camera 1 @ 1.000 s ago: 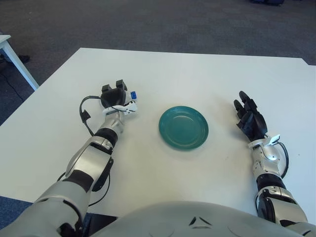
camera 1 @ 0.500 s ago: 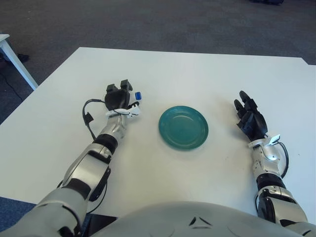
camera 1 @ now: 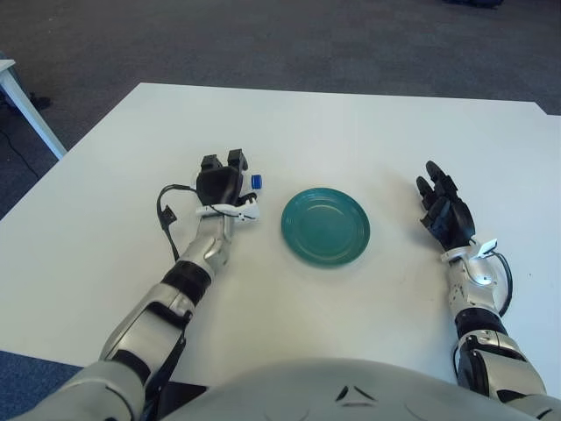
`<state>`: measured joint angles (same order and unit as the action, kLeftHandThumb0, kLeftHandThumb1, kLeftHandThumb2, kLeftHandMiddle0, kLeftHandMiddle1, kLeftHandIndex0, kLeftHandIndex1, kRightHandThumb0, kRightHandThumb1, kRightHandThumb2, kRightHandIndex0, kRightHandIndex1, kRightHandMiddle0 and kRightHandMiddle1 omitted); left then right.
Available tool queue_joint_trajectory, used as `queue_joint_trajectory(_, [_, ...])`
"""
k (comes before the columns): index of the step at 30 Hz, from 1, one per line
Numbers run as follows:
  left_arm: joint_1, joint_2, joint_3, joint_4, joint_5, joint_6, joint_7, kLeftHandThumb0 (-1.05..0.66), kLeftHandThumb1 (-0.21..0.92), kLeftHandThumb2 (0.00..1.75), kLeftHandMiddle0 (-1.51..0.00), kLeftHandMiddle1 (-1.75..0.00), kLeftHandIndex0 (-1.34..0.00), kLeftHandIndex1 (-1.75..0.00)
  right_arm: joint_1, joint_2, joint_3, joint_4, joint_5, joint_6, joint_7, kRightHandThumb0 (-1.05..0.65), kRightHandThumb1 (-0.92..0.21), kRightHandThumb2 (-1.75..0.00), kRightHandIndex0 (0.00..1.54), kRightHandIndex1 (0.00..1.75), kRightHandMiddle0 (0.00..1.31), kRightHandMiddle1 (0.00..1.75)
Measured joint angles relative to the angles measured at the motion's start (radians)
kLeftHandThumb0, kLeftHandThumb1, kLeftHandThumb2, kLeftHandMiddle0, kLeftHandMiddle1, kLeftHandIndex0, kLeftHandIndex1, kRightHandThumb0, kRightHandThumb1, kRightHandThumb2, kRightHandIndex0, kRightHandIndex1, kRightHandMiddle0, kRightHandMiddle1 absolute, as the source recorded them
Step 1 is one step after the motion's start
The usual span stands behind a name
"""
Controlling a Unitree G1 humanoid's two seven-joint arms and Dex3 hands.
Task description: Put the bottle into the plate.
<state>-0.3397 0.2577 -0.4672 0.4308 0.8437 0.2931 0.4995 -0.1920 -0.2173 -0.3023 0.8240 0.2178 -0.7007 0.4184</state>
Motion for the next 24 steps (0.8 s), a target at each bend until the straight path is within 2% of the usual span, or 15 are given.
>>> queue_joint_trajectory(8, [0.058, -0.002, -0.022, -0.158, 0.076, 0.07, -0.072, 0.0, 0.09, 1.58, -0.78, -1.75, -0.54, -1.75, 0.0, 0.0, 0.006, 0.0, -0.003, -0.002, -0.009, -1.03, -0.92, -1.13, 0.08, 0.0, 0.0, 0.19])
queue_joint_trajectory(17, [0.091, 0.011, -0.033, -0.245, 0.154, 0.079, -0.08, 0.0, 0.08, 1.59, -0.79, -1.75, -0.55, -1.75, 0.0, 0.001, 0.014, 0.0, -0.004, -0.008, -0.021, -1.03, -0.92, -1.13, 0.08, 0.0, 0.0, 0.19])
queue_joint_trajectory(24, [0.118, 0.026, -0.039, -0.31, 0.203, 0.076, -0.087, 0.0, 0.04, 1.63, -0.82, -1.75, -0.61, -1.7, 0.0, 0.002, 0.018, 0.0, -0.005, -0.017, -0.034, -1.03, -0.92, -1.13, 0.08, 0.0, 0.0, 0.19])
